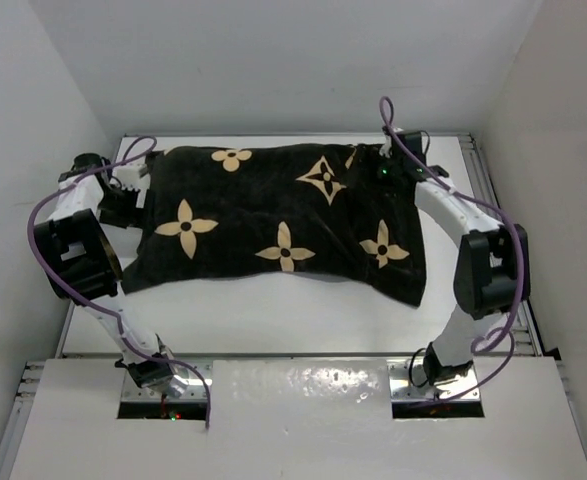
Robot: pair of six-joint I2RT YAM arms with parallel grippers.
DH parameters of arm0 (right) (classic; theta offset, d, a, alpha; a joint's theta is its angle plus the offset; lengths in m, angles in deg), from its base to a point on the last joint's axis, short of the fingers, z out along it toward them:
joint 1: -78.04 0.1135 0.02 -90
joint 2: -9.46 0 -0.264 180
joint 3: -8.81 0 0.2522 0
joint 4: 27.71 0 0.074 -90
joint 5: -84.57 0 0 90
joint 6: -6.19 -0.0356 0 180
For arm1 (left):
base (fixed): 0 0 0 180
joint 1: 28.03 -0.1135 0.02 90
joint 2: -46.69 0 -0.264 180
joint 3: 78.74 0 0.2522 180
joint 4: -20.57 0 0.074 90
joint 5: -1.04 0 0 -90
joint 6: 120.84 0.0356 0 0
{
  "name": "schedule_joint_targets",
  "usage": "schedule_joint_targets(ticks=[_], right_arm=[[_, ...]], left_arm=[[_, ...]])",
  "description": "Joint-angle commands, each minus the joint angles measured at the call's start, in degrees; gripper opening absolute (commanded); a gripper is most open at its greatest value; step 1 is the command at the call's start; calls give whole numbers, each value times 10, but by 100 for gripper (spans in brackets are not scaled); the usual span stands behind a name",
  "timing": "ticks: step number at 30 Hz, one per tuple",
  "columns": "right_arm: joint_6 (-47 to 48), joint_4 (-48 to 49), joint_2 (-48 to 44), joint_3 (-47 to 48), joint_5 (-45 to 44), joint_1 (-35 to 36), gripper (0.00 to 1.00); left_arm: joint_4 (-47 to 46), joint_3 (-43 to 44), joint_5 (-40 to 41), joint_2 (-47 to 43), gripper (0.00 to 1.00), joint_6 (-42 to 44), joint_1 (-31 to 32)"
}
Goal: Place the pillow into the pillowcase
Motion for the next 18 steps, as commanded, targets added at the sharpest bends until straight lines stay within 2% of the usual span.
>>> schedule_joint_targets(ticks=[1, 2, 3, 5, 7, 8, 10, 11, 14, 18], right_arm=[[4, -6, -79, -81, -13, -27, 99], [2, -5, -124, -128, -16, -34, 99], [-3, -7, -145, -152, -20, -41, 99], [-15, -14, -208, -226, -41, -69, 99], [-44, -28, -242, -275, -57, -106, 99], [-59, -38, -272, -323, -81, -110, 99], [-68, -36, -298, -390, -102, -154, 99], [-75, -25, -317, -408, -107, -171, 99], [-75, 5, -325, -462, -84, -181, 99], [-79, 37, -291, -495, -39, -181, 96]], left_arm=[[26, 39, -8, 1, 88, 36, -19], [43, 43, 0, -10, 89, 61, -30], [61, 45, 6, -20, 100, 79, -51], [114, 33, 41, -51, 100, 149, -68], [129, -30, 106, -98, 100, 202, -82], [132, -85, 122, -112, 100, 218, -86], [138, -140, 146, -146, 100, 251, -89], [134, -186, 148, -153, 100, 253, -89], [68, -235, 118, -164, 100, 225, -92], [9, -226, 88, -122, 100, 147, -99]])
